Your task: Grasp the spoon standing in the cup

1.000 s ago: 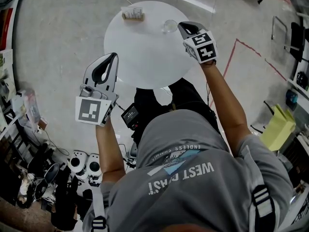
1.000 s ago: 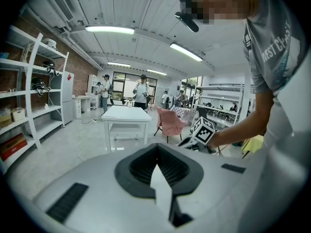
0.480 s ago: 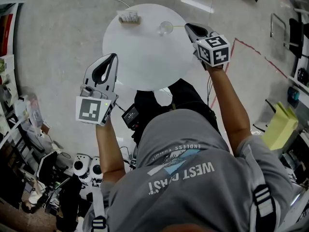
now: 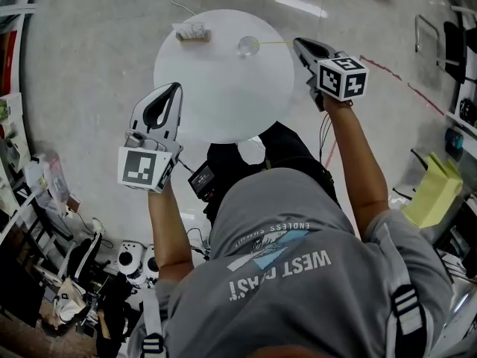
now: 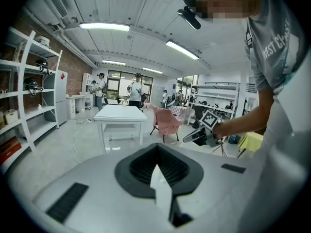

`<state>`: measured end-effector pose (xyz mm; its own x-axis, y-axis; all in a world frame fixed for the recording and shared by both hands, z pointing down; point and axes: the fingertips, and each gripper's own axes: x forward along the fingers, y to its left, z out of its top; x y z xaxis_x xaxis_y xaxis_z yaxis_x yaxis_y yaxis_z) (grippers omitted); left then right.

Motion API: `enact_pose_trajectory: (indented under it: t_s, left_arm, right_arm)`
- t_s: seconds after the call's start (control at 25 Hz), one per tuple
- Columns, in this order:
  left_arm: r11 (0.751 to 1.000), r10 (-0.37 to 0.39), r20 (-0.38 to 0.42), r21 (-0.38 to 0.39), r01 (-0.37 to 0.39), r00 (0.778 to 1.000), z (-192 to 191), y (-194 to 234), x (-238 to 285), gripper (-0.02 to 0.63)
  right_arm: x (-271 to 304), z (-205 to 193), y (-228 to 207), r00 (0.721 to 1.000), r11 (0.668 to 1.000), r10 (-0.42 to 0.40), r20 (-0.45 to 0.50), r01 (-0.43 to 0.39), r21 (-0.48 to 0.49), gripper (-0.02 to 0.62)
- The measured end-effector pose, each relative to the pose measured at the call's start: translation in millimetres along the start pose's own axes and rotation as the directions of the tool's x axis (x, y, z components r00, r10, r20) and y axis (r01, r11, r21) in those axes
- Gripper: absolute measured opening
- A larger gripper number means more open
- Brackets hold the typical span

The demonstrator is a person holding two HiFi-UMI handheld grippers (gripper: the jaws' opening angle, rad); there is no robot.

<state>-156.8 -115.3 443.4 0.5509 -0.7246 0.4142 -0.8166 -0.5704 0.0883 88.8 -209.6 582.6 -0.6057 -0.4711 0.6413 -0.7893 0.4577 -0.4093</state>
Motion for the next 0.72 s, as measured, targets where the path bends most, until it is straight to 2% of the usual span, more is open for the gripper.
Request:
enact_pose_trajectory:
  t_s: [0.36, 0.72]
  left_arm:
    - [1.000, -0.019, -0.022, -0.021, 0.018, 1.000, -1, -3, 11, 0.004]
    - [0.999, -0.033, -0.043, -0.036, 0.032, 0.999, -6, -2, 22, 0.003]
  right_arm:
    - [3, -17, -16, 0.999, 0.996, 0.007, -0.033, -0.004, 0.092, 0.007]
    - [6, -28, -28, 0.999, 0.980, 0.028, -0.027, -0.022, 0.198, 0.006]
